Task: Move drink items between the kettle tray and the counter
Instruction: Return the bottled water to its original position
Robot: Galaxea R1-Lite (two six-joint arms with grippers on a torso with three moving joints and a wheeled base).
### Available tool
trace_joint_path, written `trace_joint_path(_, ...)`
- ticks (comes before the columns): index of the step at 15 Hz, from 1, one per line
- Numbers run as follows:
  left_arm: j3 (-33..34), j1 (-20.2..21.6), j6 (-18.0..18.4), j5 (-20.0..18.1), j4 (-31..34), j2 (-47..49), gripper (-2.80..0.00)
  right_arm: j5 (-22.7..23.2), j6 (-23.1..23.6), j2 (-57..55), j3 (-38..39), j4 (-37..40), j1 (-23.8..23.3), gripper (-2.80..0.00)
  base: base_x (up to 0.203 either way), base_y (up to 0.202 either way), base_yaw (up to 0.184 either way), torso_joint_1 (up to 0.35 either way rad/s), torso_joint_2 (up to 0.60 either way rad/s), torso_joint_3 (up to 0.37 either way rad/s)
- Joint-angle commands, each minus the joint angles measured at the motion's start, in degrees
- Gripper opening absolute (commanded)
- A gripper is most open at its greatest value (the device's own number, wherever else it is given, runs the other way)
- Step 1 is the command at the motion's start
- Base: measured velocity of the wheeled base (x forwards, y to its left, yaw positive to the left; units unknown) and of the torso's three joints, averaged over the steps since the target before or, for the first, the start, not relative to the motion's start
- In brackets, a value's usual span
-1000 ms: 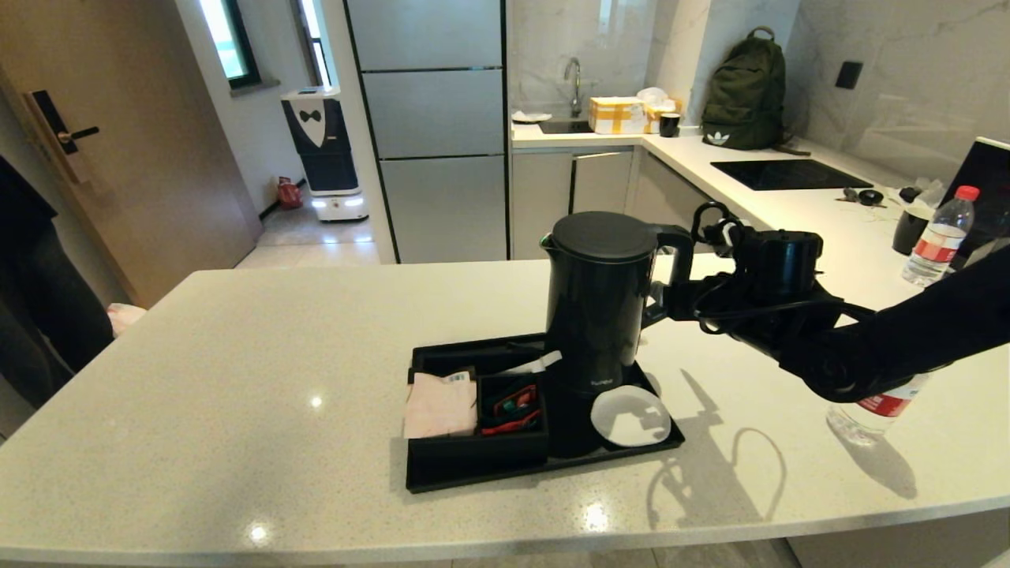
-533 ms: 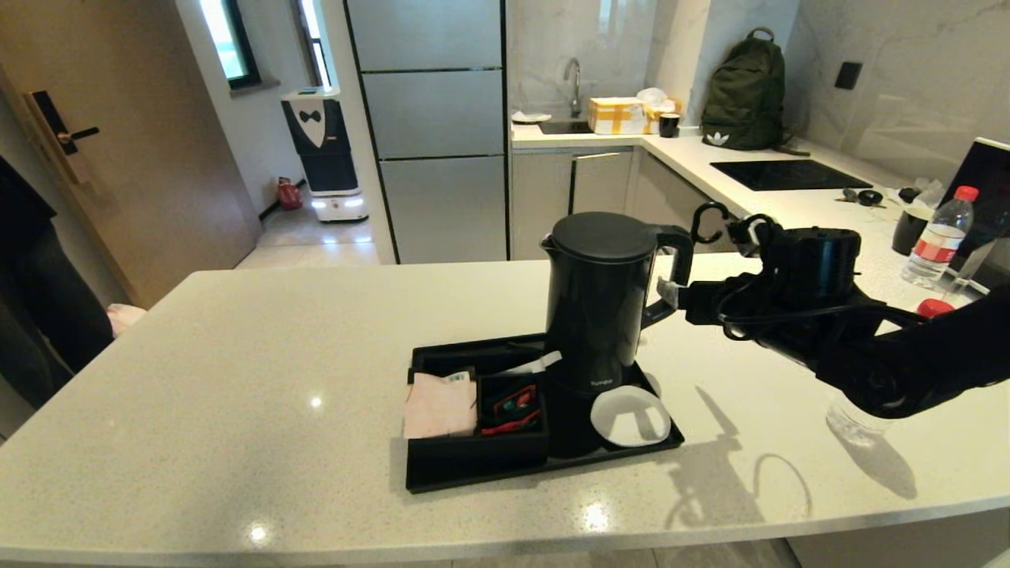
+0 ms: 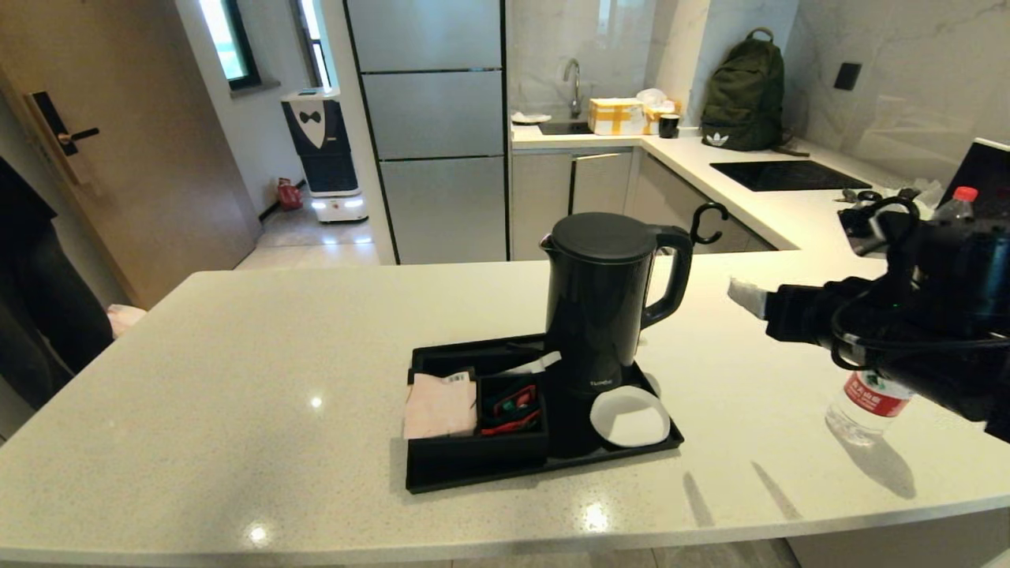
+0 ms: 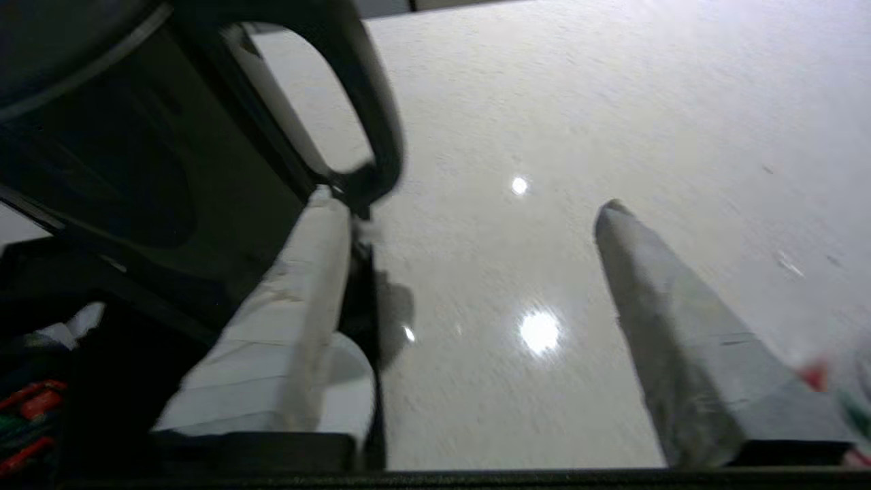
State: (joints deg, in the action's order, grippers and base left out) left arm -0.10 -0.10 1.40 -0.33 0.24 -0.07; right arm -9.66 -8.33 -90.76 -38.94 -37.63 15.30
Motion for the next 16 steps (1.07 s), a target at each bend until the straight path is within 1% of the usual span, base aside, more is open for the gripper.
trace_joint_path(1,0.0,0.0,0.0,0.0,0.0,0.1,-2.8,-5.2,-2.2,6.7,2.9,3.6,0.3,-2.8,0.0,0.0,0.0,0.0,0.0,0.0)
trace_joint_path(3,0.0,0.0,0.0,0.0,0.0,0.1,-2.8,-13.0,-5.5,10.6,5.2,10.2,1.2,-2.8,0.0,0.0,0.0,0.0,0.0,0.0)
trace_joint_path(5,0.0,0.0,0.0,0.0,0.0,0.1,-2.8,-15.4,-7.8,11.8,6.3,13.1,2.1,-2.8,0.0,0.0,0.0,0.0,0.0,0.0)
trace_joint_path(7,0.0,0.0,0.0,0.0,0.0,0.1,-2.8,-18.3,-15.1,18.0,7.4,24.4,3.5,-2.8,0.0,0.0,0.0,0.0,0.0,0.0)
trace_joint_path(8,0.0,0.0,0.0,0.0,0.0,0.1,-2.8,-20.2,-19.3,22.3,8.4,30.9,3.5,-2.8,0.0,0.0,0.0,0.0,0.0,0.0)
trace_joint_path(9,0.0,0.0,-0.1,0.0,0.0,0.1,-2.8,-22.4,-22.7,25.2,10.3,36.4,2.5,-2.8,0.0,0.0,0.0,0.0,0.0,0.0)
trace_joint_path(10,0.1,0.0,0.0,0.0,0.0,0.1,-2.8,-24.0,-24.2,26.2,11.3,38.8,1.1,-2.8,0.0,0.0,0.0,0.0,0.0,0.0)
trace_joint_path(12,0.1,0.0,0.0,0.0,0.0,0.1,-2.8,-26.0,-24.6,22.6,11.7,37.0,-2.7,-2.8,0.0,0.0,0.0,0.0,0.0,0.0)
trace_joint_path(13,0.0,0.0,0.0,0.0,0.0,0.1,-2.8,-27.2,-24.5,18.6,12.1,34.3,-4.2,-0.32,0.0,0.0,0.0,0.0,0.0,0.0)
trace_joint_path(14,0.1,0.0,0.0,0.0,0.0,0.1,-2.8,-28.4,-24.3,15.2,13.0,30.5,-5.5,0.0,0.0,0.0,0.0,0.0,0.0,0.0)
trace_joint_path(16,0.0,0.0,0.0,0.0,0.0,0.1,-2.8,-29.7,-22.1,8.9,16.7,17.4,-6.5,0.0,0.0,0.0,0.0,0.0,0.0,0.0)
